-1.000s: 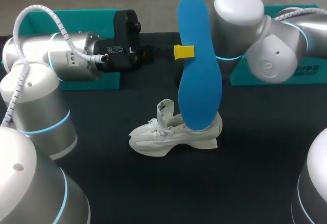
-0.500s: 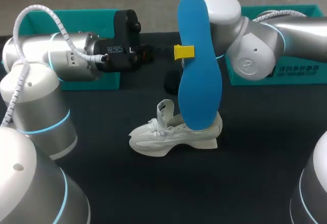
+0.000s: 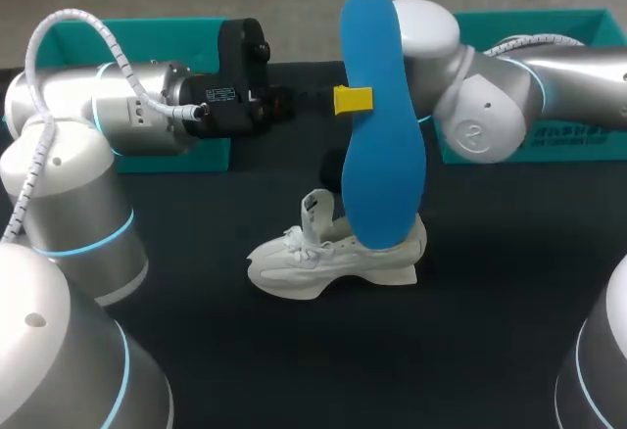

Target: Take the shoe out of the shoebox, open the shoe tongue, remove and reinsert the insole, then place the shoe into the shoebox

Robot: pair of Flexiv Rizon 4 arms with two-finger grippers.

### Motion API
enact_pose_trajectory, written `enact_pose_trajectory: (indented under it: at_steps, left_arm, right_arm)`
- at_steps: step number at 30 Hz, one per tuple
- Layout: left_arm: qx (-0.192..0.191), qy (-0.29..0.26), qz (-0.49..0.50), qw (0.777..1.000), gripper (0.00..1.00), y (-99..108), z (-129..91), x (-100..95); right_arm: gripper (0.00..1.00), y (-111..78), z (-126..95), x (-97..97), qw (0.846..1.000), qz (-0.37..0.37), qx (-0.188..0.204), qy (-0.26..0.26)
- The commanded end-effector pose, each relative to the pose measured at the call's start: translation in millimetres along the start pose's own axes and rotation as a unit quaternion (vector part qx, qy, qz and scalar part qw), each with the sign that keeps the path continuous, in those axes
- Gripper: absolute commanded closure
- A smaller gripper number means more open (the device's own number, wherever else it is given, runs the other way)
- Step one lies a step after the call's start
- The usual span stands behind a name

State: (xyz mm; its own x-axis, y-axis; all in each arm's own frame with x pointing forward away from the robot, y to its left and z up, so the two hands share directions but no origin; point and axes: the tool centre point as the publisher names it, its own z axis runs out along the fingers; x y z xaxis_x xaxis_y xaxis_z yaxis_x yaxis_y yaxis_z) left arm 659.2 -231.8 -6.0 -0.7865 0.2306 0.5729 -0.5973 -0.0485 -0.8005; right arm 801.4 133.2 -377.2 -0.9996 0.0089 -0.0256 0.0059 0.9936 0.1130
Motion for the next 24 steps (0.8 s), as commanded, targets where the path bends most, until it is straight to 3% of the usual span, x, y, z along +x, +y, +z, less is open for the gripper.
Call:
enact_pose_trajectory:
  at_steps: [1, 3, 8, 12, 16, 23, 24]
  left_arm:
    - [0.001, 0.0, 0.001, 1.0, 1.0, 0, 1, -0.5]
    - [0.001, 0.0, 0.001, 1.0, 1.0, 0, 1, -0.5]
    - [0.001, 0.0, 0.001, 1.0, 1.0, 0, 1, -0.5]
    - [0.001, 0.0, 0.001, 1.0, 1.0, 0, 1, -0.5]
    - [0.001, 0.0, 0.001, 1.0, 1.0, 0, 1, -0.5]
    - [0.001, 0.0, 0.001, 1.0, 1.0, 0, 1, -0.5]
    - [0.001, 0.0, 0.001, 1.0, 1.0, 0, 1, -0.5]
  right_arm:
    - [1.0, -1.9, -1, 1.2, 1.0, 0.0, -0.001, -0.001]
    - [1.0, -1.9, -1, 1.2, 1.0, 0.0, -0.001, -0.001]
    - [1.0, -9.7, -12, 25.3, 0.985, 0.167, -0.003, 0.035]
    - [1.0, -6.9, -28, 38.9, 0.947, 0.315, -0.053, 0.022]
    - [1.0, -0.9, -34, 45.3, 0.911, 0.4, -0.096, 0.013]
    - [1.0, 4.9, -38, 54.9, 0.848, 0.504, -0.16, 0.006]
    - [1.0, 11.1, -39, 53.3, 0.854, 0.487, -0.185, 0.013]
